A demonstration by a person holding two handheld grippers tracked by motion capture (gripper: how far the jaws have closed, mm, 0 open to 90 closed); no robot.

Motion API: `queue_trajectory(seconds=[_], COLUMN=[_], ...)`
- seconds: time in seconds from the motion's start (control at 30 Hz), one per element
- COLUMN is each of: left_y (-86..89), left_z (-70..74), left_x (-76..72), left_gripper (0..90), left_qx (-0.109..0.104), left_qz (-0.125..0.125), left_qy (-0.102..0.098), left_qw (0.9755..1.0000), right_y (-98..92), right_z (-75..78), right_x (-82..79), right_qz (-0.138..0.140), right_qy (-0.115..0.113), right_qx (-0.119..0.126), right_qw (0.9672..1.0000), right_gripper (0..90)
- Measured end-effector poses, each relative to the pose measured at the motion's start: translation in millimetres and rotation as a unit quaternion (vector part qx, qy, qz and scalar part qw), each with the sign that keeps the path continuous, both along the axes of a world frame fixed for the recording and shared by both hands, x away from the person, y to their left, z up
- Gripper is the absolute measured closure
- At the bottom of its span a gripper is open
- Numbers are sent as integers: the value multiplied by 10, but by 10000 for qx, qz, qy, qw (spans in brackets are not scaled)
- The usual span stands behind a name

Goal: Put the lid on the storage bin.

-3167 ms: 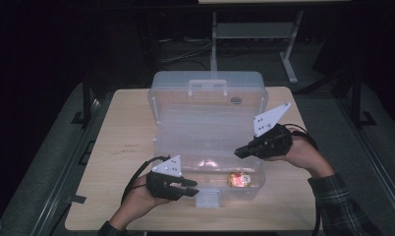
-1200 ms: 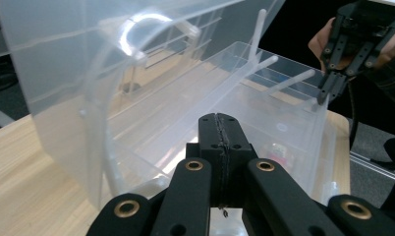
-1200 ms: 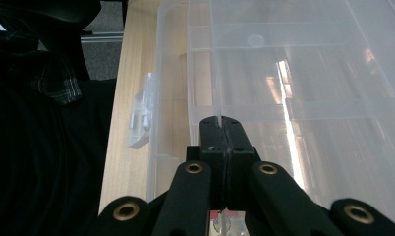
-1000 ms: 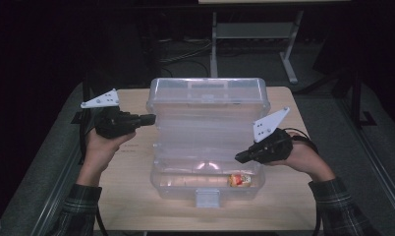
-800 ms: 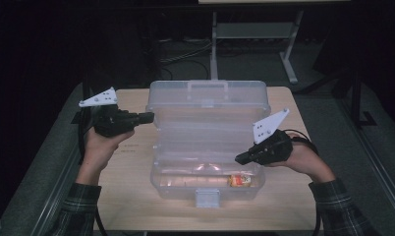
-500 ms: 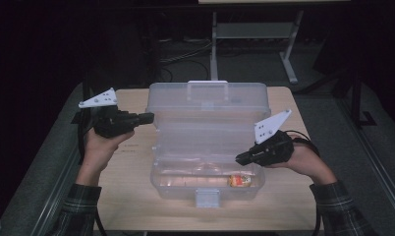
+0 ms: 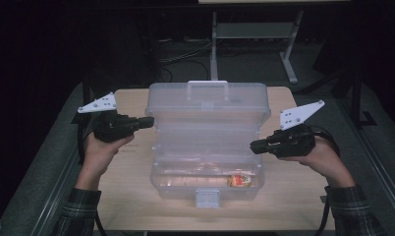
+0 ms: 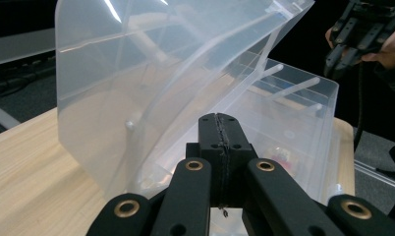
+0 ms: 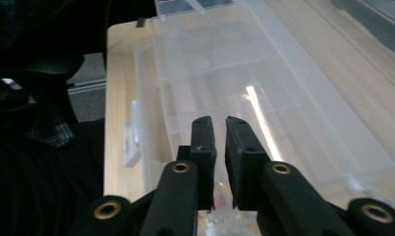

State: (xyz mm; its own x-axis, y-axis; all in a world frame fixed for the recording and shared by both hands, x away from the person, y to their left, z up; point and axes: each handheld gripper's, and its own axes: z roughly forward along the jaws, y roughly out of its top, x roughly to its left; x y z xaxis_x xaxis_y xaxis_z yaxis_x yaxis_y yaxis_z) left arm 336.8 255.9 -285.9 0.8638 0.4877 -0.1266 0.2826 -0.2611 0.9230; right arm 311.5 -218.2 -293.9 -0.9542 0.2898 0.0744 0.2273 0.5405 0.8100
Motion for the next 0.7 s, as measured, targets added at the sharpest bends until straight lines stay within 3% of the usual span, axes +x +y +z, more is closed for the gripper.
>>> queue_trajectory(seconds=[0.13, 0.27, 0.53, 0.7], left_y=[13, 30, 38, 30], left_z=[-28, -47, -56, -52], left_x=[-20, -22, -22, -30], left_gripper=[898, 898, 897, 897], left_qx=[-23, -53, -93, -83], left_qz=[0, 27, 34, 3], left_qy=[13, 45, 14, 0], left_qw=[10000, 10000, 9999, 10000], right_y=[-68, -165, -90, -50], right_z=[-7, -1, -146, -199], right_x=[16, 43, 22, 6], right_qz=[-182, -521, -151, -33], right_qy=[32, -100, 108, 173], right_qx=[102, 295, -14, -10], right_qw=[9998, 9982, 9998, 9998], right_gripper=[888, 900, 900, 900])
